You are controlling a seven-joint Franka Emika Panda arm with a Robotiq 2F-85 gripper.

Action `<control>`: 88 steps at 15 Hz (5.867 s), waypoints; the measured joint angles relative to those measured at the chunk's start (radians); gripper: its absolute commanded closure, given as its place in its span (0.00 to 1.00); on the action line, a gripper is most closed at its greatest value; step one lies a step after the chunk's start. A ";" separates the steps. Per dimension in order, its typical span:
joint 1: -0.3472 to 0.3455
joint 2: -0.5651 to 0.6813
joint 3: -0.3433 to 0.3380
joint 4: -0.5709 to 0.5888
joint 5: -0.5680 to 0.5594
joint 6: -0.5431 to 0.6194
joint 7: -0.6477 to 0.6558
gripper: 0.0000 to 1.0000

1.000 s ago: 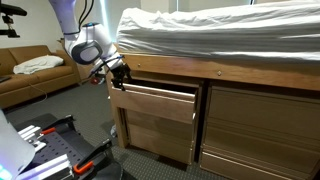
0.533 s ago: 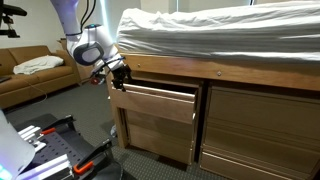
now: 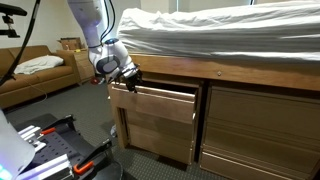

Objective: Open the left top drawer

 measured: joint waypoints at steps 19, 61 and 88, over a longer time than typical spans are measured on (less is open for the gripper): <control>-0.002 0.047 0.001 0.018 0.005 -0.032 0.000 0.00; 0.138 0.000 -0.244 0.191 -0.612 -0.816 0.460 0.00; 0.290 -0.188 -0.206 -0.365 -0.545 -0.339 0.525 0.00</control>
